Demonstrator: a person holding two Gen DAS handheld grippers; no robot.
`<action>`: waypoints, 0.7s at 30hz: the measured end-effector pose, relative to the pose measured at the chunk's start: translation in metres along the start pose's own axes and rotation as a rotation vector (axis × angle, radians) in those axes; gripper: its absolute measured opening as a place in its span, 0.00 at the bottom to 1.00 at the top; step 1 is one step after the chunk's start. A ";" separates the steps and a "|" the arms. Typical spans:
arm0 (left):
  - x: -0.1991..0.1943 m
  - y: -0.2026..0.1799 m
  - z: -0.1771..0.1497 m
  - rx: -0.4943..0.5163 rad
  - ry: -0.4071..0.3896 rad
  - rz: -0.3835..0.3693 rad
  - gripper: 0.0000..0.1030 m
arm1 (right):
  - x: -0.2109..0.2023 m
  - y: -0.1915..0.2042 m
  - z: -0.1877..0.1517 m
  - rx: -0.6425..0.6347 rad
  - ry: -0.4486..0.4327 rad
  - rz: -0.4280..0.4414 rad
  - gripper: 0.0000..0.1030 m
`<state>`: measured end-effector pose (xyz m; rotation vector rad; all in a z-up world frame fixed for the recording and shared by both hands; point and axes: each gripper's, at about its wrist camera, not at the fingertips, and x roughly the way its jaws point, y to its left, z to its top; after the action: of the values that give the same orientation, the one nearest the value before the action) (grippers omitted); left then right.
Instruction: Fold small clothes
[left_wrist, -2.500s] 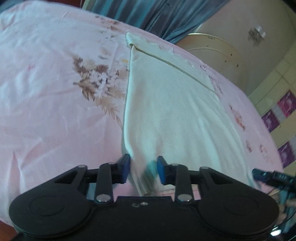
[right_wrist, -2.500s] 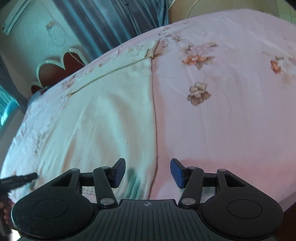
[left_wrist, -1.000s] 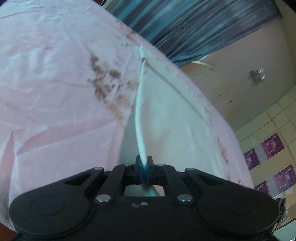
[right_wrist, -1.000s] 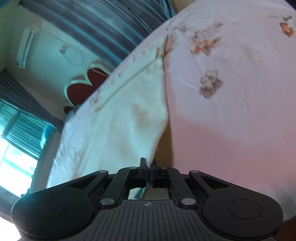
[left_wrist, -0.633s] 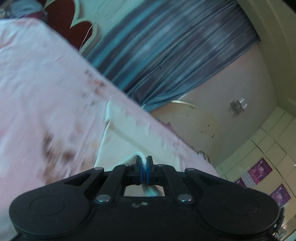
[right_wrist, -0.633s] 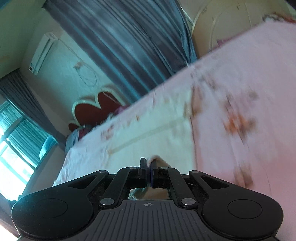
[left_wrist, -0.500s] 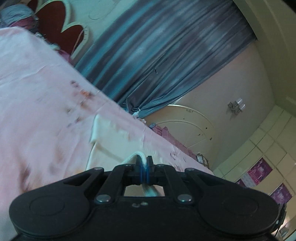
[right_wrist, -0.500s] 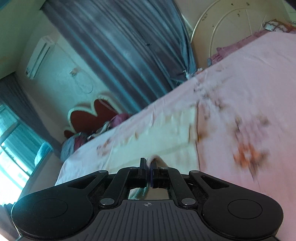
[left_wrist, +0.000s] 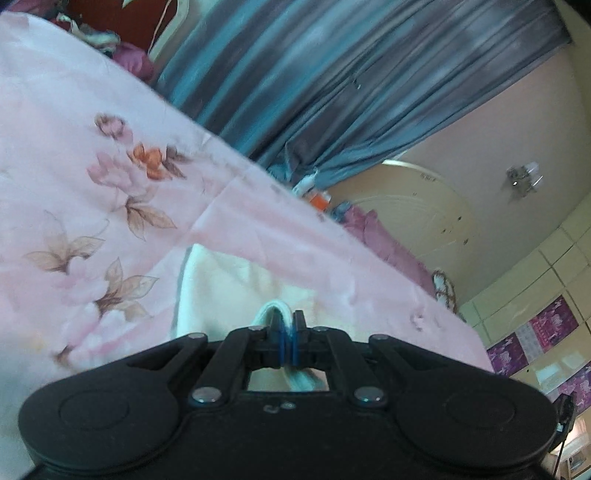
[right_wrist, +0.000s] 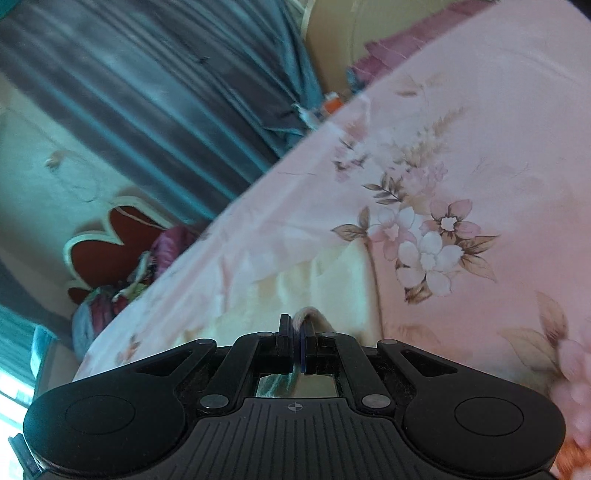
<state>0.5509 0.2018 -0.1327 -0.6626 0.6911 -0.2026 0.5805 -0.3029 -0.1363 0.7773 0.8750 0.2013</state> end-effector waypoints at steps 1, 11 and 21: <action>0.008 0.002 0.002 0.005 0.012 -0.003 0.04 | 0.009 -0.003 0.002 0.004 0.009 -0.009 0.02; 0.015 0.015 0.020 0.029 -0.071 -0.047 0.46 | 0.013 -0.005 0.014 -0.118 -0.113 0.014 0.67; -0.001 -0.001 -0.001 0.323 0.023 -0.015 0.42 | 0.012 0.016 -0.003 -0.379 -0.036 -0.043 0.67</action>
<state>0.5495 0.2011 -0.1316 -0.3572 0.6571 -0.3284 0.5880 -0.2843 -0.1343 0.4072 0.7880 0.3045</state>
